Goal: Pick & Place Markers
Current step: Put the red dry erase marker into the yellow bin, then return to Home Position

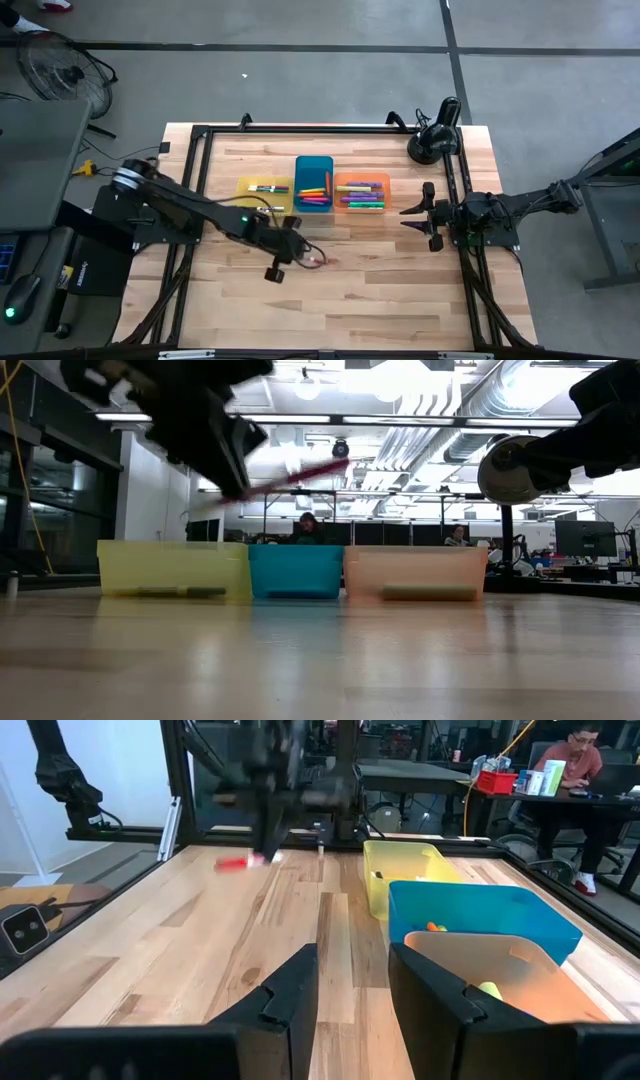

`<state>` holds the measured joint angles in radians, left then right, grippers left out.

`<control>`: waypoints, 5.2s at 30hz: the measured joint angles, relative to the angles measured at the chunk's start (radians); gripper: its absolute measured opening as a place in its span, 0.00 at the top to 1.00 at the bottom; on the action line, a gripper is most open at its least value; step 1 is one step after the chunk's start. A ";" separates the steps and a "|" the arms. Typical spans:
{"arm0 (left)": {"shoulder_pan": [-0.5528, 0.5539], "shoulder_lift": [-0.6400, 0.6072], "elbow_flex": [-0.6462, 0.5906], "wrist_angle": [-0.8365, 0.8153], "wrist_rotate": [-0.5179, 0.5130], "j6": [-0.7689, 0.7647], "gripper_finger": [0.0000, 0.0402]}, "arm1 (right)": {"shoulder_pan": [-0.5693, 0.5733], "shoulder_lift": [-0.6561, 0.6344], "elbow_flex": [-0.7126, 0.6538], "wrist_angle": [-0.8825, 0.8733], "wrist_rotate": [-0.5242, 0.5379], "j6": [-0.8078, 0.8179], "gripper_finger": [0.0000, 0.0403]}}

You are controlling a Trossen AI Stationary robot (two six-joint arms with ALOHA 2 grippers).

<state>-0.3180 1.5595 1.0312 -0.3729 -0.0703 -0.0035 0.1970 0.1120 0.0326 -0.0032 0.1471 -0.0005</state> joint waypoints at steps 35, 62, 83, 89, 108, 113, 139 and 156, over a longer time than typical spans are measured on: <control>-0.245 -0.479 0.001 -0.744 -0.875 -0.492 0.96 | 0.000 0.006 0.000 0.000 0.002 0.000 0.72; 0.433 -0.497 0.001 -0.784 -0.414 0.011 0.96 | 0.000 0.006 0.000 0.000 0.003 0.000 0.72; 0.796 -0.178 0.002 -0.637 0.186 0.287 0.96 | 0.000 0.006 0.000 0.000 0.003 0.000 0.72; 0.796 -0.147 -0.011 -0.608 0.201 0.287 0.96 | 0.000 0.006 0.000 0.000 0.003 0.000 0.72; 0.796 -0.158 -0.312 -0.294 0.305 0.291 0.96 | 0.000 0.006 0.000 0.000 0.003 0.000 0.72; 0.796 -0.158 -0.329 -0.224 0.313 0.297 0.96 | 0.000 0.006 0.000 0.000 0.003 0.000 0.72; 0.795 -0.246 -0.173 -0.258 0.199 0.311 0.66 | 0.000 0.006 0.000 0.000 0.003 0.000 0.72; 0.488 -0.736 -0.370 0.109 0.149 0.181 0.91 | 0.000 0.006 0.000 0.000 0.003 0.000 0.72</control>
<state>0.1703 0.8236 0.6617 -0.2634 0.0786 0.1779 0.1968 0.1177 0.0322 -0.0032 0.1497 -0.0006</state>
